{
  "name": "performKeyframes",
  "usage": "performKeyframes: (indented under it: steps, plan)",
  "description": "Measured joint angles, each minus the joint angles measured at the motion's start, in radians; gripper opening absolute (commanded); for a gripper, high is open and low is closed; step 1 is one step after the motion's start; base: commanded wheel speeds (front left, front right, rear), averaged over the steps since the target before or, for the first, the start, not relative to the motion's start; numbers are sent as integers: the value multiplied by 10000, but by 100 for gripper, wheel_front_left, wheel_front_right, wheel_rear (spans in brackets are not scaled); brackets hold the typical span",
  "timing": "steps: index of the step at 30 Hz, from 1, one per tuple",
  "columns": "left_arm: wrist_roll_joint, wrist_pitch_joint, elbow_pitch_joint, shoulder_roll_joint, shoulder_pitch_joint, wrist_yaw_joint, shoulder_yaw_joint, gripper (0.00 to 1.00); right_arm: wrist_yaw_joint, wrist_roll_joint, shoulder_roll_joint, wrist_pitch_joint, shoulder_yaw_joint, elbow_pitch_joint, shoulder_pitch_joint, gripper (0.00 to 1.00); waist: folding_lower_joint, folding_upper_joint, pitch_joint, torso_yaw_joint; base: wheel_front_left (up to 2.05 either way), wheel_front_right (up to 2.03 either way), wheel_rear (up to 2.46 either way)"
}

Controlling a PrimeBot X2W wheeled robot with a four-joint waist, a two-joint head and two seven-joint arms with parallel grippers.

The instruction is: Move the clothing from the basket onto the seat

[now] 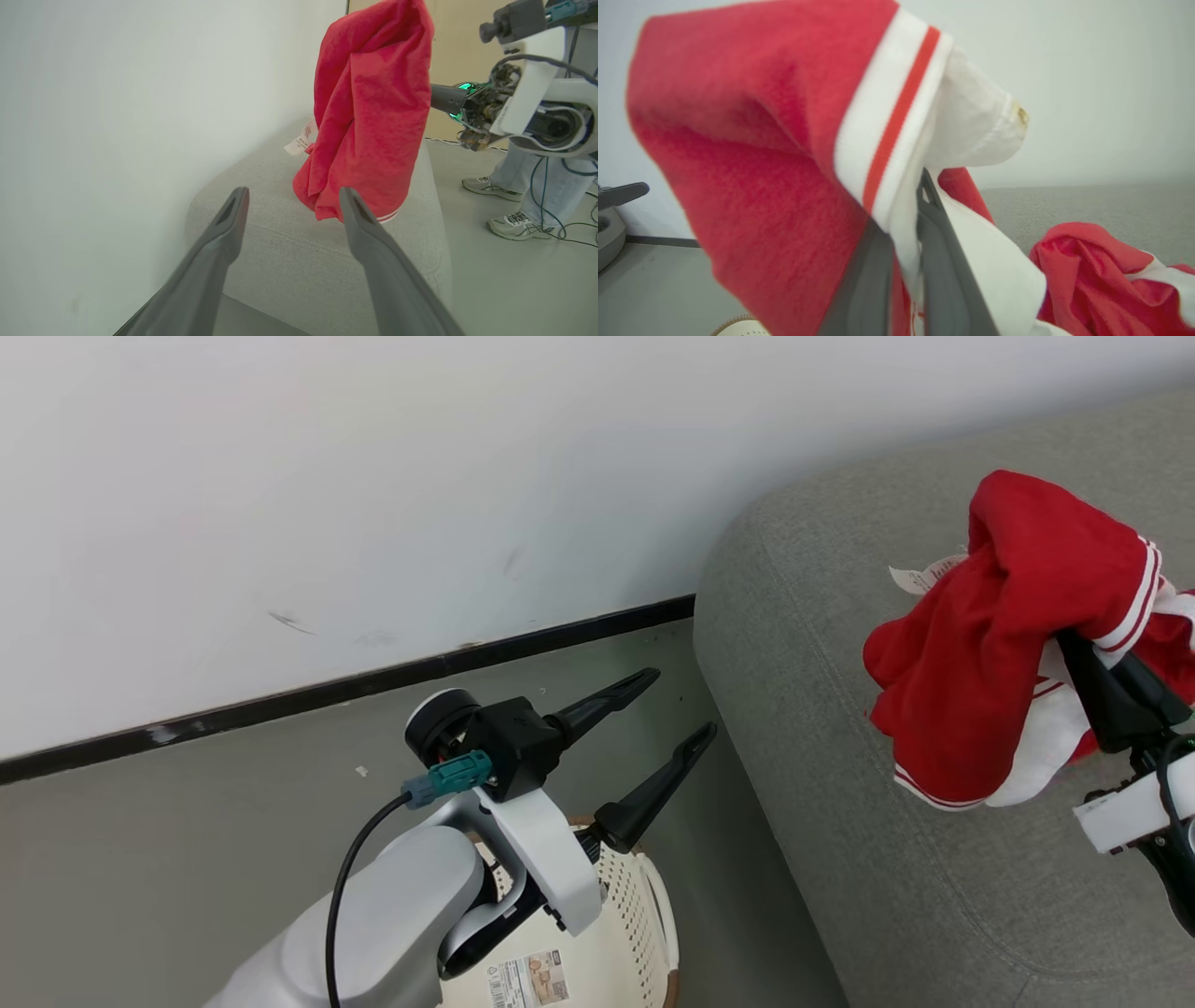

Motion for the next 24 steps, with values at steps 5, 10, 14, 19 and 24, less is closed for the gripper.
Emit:
performKeyframes:
  steps: [5, 10, 14, 19, 24]
  plan:
    - [15, -15, -4, 151, 5, 0, 0, 100, 0, -159, 157, -2, -343, -353, 421, 0, 0, 0, 7, -421, 0, 0, 0]
    - [31, -94, -6, 211, 28, 2, 0, 100, 0, -295, 341, -2, -439, -662, 700, 0, 0, 0, 19, -809, 0, 0, 0]
    - [33, -98, -19, 288, 196, 48, 12, 100, 0, -382, 393, -2, -493, -926, 797, 0, 0, 0, 35, -1081, 0, 0, 0]
    - [90, -100, -65, 447, 227, 184, 75, 100, 0, -506, 422, -2, -556, -1164, 866, 0, 0, 0, 66, -1374, 0, 0, 0]
    - [100, -125, -190, 502, 231, 334, 169, 100, 0, -535, 416, -2, -606, -1325, 862, 0, 0, 0, 130, -1642, 0, 0, 0]
